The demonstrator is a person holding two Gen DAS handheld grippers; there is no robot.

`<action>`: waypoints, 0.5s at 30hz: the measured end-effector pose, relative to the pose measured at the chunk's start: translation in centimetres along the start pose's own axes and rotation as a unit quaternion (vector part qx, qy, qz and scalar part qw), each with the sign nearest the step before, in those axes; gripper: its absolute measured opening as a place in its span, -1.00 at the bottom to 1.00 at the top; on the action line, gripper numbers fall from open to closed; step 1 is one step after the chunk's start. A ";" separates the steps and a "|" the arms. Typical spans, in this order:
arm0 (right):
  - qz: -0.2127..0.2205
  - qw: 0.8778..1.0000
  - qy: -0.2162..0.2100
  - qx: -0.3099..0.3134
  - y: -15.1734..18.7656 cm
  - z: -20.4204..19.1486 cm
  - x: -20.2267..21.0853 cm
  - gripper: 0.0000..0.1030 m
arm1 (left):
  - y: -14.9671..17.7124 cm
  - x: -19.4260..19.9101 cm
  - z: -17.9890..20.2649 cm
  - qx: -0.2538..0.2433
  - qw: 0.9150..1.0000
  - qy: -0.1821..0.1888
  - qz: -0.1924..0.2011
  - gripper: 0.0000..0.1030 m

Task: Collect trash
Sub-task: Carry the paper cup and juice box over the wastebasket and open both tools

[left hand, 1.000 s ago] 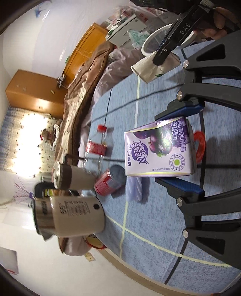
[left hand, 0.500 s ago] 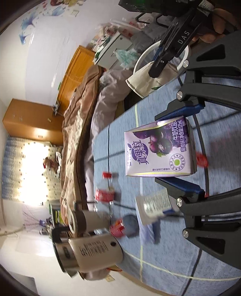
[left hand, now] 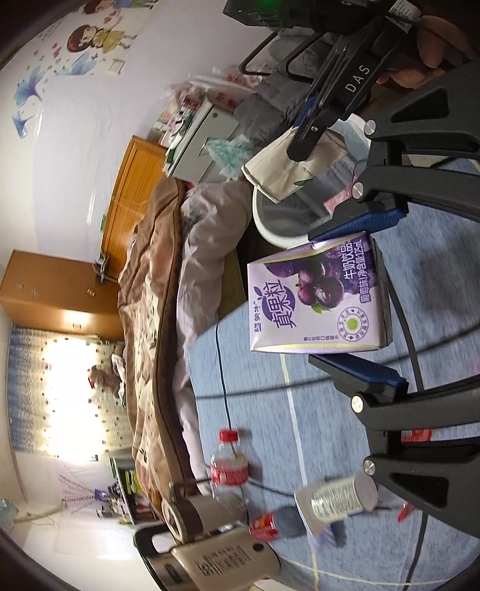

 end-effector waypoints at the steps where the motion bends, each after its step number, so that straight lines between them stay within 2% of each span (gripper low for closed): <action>1: 0.001 1.000 0.003 -0.004 0.0 0.5 0.2 -0.40 | -0.1 0.0 0.7 -0.005 1.000 0.004 0.001 0.16; 10: 0.006 0.999 0.042 -0.024 0.0 5.0 2.0 -0.40 | -0.8 -0.7 6.4 -0.037 0.998 0.043 0.005 0.16; 15: 0.004 0.997 0.059 -0.039 0.2 7.5 2.4 -0.40 | -0.5 -1.8 8.6 -0.045 0.997 0.061 -0.011 0.16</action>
Point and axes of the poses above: each gripper's, at about its wrist camera, not at the fingertips, and x roughly against the way its jaws point, z to its right, y to its underside, the point moved 8 cm from there along -x, roughly the way its jaws point, and after that the axes turned 14 degrees about -y, right-handed, at the moved point
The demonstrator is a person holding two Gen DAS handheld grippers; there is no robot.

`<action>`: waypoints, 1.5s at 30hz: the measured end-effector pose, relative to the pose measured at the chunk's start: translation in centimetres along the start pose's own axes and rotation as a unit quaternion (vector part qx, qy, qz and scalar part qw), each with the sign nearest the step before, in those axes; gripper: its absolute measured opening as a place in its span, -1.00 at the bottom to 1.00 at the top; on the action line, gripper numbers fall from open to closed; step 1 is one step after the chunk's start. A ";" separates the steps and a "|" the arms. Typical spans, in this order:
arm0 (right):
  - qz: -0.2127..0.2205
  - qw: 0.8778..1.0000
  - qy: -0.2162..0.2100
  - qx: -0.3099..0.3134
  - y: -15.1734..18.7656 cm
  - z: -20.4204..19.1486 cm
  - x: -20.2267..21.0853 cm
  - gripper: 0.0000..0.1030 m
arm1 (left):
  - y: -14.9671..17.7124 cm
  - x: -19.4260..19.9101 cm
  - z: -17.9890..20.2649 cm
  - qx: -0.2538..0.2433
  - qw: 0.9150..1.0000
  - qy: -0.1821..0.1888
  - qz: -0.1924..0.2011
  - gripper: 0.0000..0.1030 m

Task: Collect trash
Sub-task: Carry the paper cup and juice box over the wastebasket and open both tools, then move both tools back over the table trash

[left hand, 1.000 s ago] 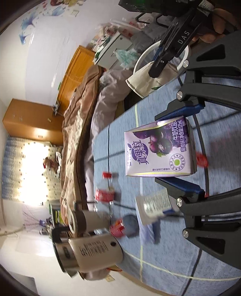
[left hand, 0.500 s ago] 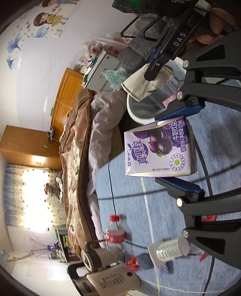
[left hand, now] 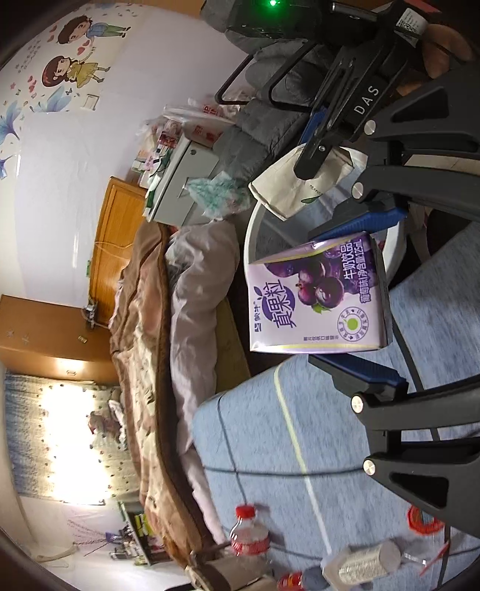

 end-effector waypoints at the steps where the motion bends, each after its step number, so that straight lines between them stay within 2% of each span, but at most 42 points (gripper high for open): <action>1: -0.003 1.000 0.004 -0.002 0.1 0.4 -0.1 -0.40 | 0.1 -0.4 0.4 -0.002 1.000 0.002 -0.003 0.16; 11: -0.020 0.999 0.041 -0.012 0.7 3.7 -0.8 -0.39 | 1.1 -2.6 3.1 -0.023 0.999 0.010 -0.032 0.16; 18: -0.033 0.998 0.035 -0.031 1.3 4.8 -1.4 -0.28 | 1.4 -3.6 3.9 -0.029 0.998 0.015 -0.046 0.17; 19: -0.034 0.998 0.031 -0.032 1.3 4.8 -1.5 -0.22 | 1.5 -3.7 4.0 -0.033 0.998 0.016 -0.048 0.17; 21: -0.035 0.998 0.032 -0.029 1.3 4.6 -1.4 -0.17 | 1.6 -3.8 4.2 -0.032 0.998 0.017 -0.051 0.25; 22: -0.033 0.998 0.037 -0.026 1.3 4.6 -1.4 -0.16 | 1.6 -3.8 4.2 -0.031 0.998 0.020 -0.051 0.36; 24: -0.029 0.998 0.048 -0.021 1.3 4.5 -1.2 -0.11 | 1.6 -3.6 4.3 -0.029 0.998 0.025 -0.052 0.38; 31: -0.018 0.998 0.049 -0.025 0.9 4.3 -0.5 -0.07 | 1.4 -2.9 3.6 -0.020 0.999 0.018 -0.045 0.41; 45: -0.010 0.999 0.036 -0.010 1.2 1.4 0.4 -0.07 | 1.2 0.0 -0.1 0.004 1.000 -0.002 -0.018 0.41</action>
Point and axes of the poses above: each gripper's, at about its wrist camera, not at the fingertips, and x roughly against the way its jaws point, z to its right, y to its underside, the point moved 8 cm from there along -x, roughly the way its jaws point, and after that the axes turned 14 degrees about -y, right-handed, at the moved point
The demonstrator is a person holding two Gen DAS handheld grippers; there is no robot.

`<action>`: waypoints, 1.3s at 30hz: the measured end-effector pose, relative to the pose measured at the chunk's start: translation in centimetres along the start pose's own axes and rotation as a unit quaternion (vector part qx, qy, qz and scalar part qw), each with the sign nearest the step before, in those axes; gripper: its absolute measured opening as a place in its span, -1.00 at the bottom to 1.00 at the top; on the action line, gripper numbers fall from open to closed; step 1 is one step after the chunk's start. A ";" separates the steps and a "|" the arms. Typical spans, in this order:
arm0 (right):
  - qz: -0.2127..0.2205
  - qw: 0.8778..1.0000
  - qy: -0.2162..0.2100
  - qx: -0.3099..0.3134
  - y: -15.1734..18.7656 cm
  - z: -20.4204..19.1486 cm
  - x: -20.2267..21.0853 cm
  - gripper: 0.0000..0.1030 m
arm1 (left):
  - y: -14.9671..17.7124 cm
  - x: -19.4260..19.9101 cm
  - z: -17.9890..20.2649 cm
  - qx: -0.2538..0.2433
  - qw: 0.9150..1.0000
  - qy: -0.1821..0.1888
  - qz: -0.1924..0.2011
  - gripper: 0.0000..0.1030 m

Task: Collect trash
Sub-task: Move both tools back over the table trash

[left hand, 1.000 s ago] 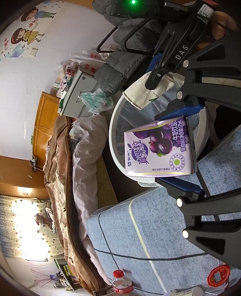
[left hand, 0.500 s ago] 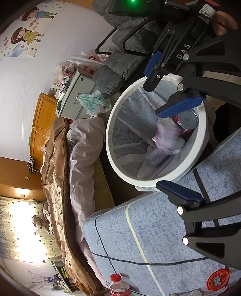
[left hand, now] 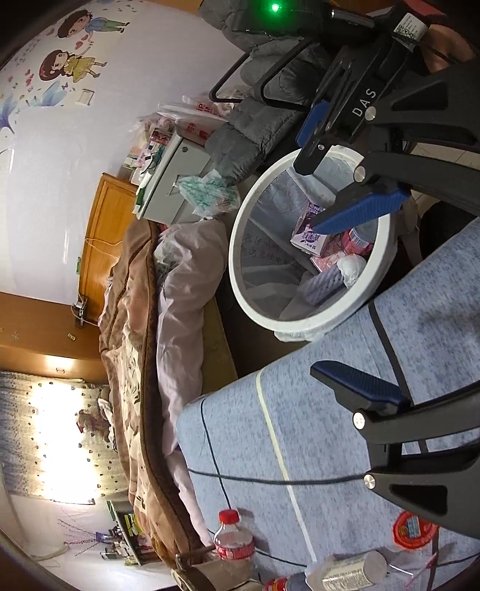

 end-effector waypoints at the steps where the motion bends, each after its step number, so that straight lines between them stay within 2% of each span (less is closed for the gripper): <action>1: 0.001 1.000 -0.001 0.002 0.0 -0.3 0.1 -0.07 | 0.1 0.2 -0.3 0.003 1.000 0.001 0.001 0.41; 12: 0.001 0.999 -0.021 0.026 0.8 -3.9 0.1 -0.07 | 0.9 2.3 -3.8 0.031 0.999 -0.016 0.016 0.41; 24: -0.010 0.996 -0.065 0.059 2.4 -9.4 -1.0 -0.07 | 3.2 4.2 -10.4 0.077 0.995 -0.064 0.022 0.41; 28: -0.022 0.994 -0.082 0.072 3.4 -11.6 -1.9 -0.07 | 4.6 4.7 -13.5 0.103 0.991 -0.087 0.017 0.42; 31: -0.032 0.992 -0.095 0.083 4.3 -13.3 -2.5 -0.07 | 5.7 5.0 -15.7 0.113 0.986 -0.119 0.017 0.42; 39: -0.056 0.985 -0.117 0.114 5.9 -16.7 -3.9 -0.07 | 8.7 5.2 -20.9 0.159 0.976 -0.150 -0.005 0.42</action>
Point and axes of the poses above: each gripper's, at about its wrist camera, not at the fingertips, and x roughly against the way its jaws point, z to its right, y to its underside, the point moved 8 cm from there along -x, roughly the way its jaws point, and after that the axes turned 14 degrees about -y, right-handed, at the moved point
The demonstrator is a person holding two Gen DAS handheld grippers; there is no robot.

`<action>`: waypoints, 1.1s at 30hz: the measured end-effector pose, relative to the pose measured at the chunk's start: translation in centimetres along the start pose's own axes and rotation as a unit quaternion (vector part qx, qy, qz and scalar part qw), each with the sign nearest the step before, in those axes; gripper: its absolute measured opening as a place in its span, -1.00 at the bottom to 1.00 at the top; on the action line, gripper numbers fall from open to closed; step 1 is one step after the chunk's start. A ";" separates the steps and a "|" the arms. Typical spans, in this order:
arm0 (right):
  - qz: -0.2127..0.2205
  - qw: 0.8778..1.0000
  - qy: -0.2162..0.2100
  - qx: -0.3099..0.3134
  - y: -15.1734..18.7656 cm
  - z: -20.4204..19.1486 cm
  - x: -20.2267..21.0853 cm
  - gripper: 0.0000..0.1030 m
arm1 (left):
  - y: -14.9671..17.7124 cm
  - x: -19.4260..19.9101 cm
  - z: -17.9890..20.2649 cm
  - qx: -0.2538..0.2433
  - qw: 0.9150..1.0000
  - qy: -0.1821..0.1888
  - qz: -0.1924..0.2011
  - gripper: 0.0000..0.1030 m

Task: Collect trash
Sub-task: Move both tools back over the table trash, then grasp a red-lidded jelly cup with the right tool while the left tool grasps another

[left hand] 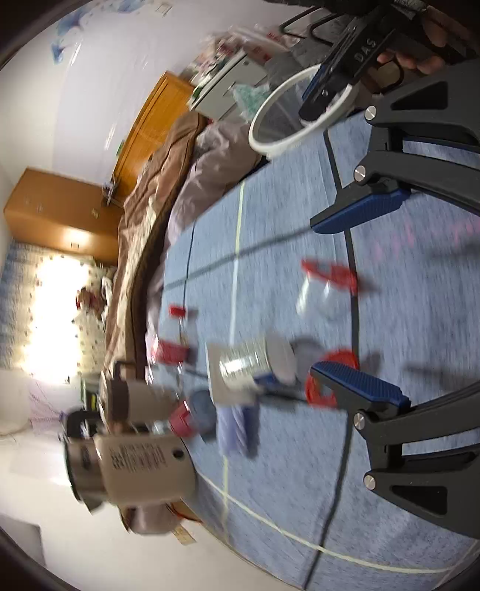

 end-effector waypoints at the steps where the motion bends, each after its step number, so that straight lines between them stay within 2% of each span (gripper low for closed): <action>1: -0.002 1.000 -0.001 0.002 0.1 -0.3 -0.2 -0.07 | 0.2 -0.2 -0.7 0.006 1.000 -0.007 -0.003 0.42; 6: -0.009 1.000 -0.013 0.009 0.3 -1.6 -1.2 -0.07 | 0.8 -1.2 -3.3 0.029 0.999 -0.024 -0.020 0.43; 12: -0.026 0.999 -0.028 0.022 0.6 -3.3 -2.8 -0.07 | 1.1 -2.7 -4.1 0.039 0.998 -0.031 -0.036 0.43; 17: -0.035 0.998 -0.041 0.034 0.7 -4.9 -3.8 -0.07 | 1.4 -4.6 -4.3 0.049 0.996 -0.015 -0.066 0.44; 20: -0.041 0.997 -0.047 0.043 0.9 -5.7 -4.3 -0.07 | 1.3 -4.9 -4.8 0.049 0.997 -0.016 -0.065 0.44; 25: -0.055 0.996 -0.059 0.045 1.3 -6.7 -5.4 -0.07 | 1.0 -5.1 -5.5 0.059 0.996 0.008 -0.068 0.43; 27: -0.057 0.995 -0.067 0.047 1.4 -7.2 -5.7 -0.07 | 0.9 -5.1 -5.9 0.058 0.996 0.007 -0.066 0.36; 31: -0.064 0.994 -0.076 0.052 1.7 -8.1 -6.3 -0.07 | 1.0 -5.2 -6.8 0.054 0.996 0.001 -0.067 -0.10; 33: -0.067 0.993 -0.085 0.054 1.8 -8.7 -6.6 -0.07 | 1.1 -5.2 -7.4 0.050 0.996 -0.003 -0.067 -0.23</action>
Point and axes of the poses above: each gripper's, at about its wrist camera, not at the fingertips, and x roughly against the way its jaws point, z to its right, y to its underside, the point moved 8 cm from there along -x, roughly the way its jaws point, and after that the axes turned 14 degrees about -y, right-handed, at the moved point
